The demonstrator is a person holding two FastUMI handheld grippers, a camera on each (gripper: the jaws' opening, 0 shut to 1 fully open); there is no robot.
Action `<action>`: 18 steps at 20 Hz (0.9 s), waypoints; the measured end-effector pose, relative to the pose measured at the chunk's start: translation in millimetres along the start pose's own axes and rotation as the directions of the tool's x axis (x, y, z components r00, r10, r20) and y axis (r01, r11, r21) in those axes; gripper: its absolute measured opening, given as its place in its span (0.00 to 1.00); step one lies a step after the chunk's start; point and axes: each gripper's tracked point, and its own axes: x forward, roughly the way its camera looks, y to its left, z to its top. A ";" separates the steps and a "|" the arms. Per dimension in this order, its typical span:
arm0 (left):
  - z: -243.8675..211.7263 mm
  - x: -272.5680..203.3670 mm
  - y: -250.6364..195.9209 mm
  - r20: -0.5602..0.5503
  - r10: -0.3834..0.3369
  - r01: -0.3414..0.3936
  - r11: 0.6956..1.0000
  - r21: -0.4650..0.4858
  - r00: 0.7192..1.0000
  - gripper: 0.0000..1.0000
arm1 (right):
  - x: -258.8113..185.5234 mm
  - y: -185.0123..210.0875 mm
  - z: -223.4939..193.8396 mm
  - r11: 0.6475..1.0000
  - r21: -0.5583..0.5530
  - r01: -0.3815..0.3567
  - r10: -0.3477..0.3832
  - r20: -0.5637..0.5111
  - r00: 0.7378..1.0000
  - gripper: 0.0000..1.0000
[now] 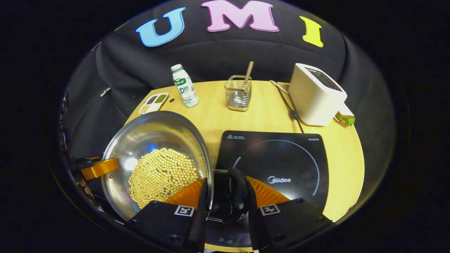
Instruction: First push the handle of the pot to place it horizontally, then grasp the pot with both hands and set it on the induction cooktop.
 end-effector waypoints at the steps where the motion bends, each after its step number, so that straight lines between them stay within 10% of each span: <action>1: -0.2 0.2 -12.4 -0.001 -0.009 0.009 1.000 0.006 1.000 0.55 | -4.2 -11.3 -0.3 1.000 0.006 0.007 -0.007 0.002 1.000 0.52; 18: 15.0 39.8 -174.4 -0.029 -0.144 0.146 0.984 0.099 0.989 0.54 | -32.1 -172.0 2.7 0.988 0.099 0.122 -0.123 0.006 0.992 0.52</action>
